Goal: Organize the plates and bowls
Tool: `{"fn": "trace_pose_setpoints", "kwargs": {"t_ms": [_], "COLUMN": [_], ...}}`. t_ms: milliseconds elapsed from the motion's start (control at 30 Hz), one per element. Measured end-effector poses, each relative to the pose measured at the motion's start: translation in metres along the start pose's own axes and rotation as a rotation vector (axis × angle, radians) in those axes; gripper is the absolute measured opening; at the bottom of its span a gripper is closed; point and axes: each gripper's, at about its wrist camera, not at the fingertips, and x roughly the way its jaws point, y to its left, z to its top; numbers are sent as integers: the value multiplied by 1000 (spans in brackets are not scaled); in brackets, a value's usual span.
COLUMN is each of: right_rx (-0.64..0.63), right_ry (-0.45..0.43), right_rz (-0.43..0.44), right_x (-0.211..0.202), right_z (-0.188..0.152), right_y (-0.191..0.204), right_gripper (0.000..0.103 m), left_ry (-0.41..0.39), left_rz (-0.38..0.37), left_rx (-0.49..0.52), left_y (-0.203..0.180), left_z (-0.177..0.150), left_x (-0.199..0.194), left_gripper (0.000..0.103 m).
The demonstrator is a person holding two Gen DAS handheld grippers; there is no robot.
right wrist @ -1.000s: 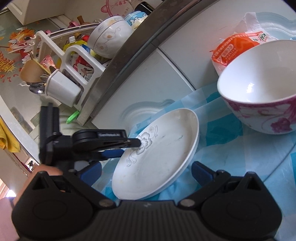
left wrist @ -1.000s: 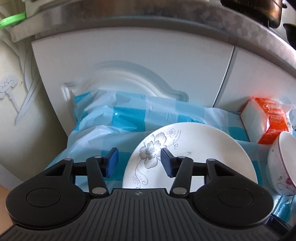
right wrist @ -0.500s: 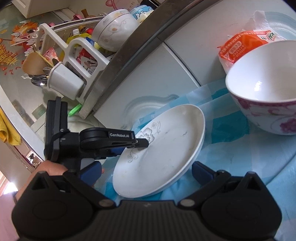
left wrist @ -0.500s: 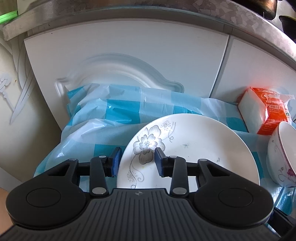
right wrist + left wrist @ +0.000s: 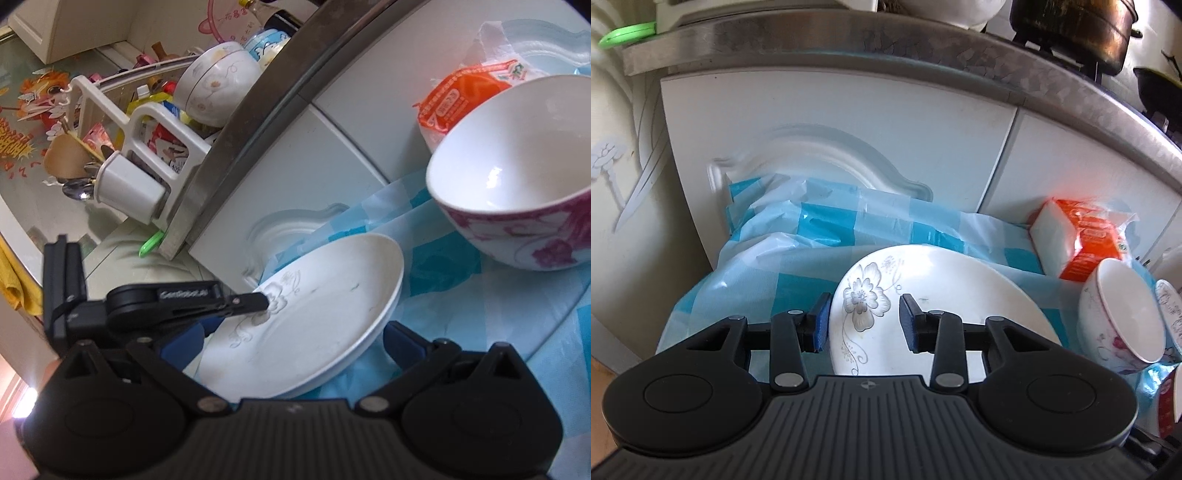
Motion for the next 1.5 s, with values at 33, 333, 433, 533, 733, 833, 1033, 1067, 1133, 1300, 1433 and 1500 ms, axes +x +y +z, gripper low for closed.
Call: {"fn": "trace_pose_setpoints", "kwargs": {"t_ms": [33,333,433,533,733,833,1033,1067,1133,1300,1433,1500], "right_rx": [-2,-63,-83,-97,-164,-194,-246,-254,-268,-283,-300,-316], "right_ry": [-8,-15,-16,-20,-40,-54,-95,-100,-106,-114,-106,-101], "right_rz": [-8,-23,-29,-40,-65,-65,-42,-39,-33,-8,17,28], "right_x": [-1,0,1,1,0,-2,-8,-8,-8,-10,-9,-8], "right_z": [0,-2,-3,-3,-5,-6,-8,-9,-9,-11,-13,-15], "right_y": [0,6,8,9,16,20,28,30,33,40,47,51], "right_gripper": [101,98,98,97,96,96,96,96,96,96,96,96], "left_ry": [-7,-97,-99,-100,-133,-148,-178,-180,-186,-190,-203,-207], "left_rz": [-3,-3,-6,-14,-26,-35,-32,-33,-32,-21,-8,1], "left_rx": [-6,-38,-50,-69,-106,-130,-149,-153,-160,-185,-203,-210], "left_y": [-1,-2,-1,1,1,2,3,4,5,12,18,21], "left_z": [-2,-17,-21,-26,-36,-38,-42,-43,-44,-50,-56,-60], "left_x": [-5,-40,-45,-49,-62,-68,-83,-86,-89,-99,-110,-115], "left_gripper": [41,41,41,41,41,41,40,40,40,40,40,40]}}
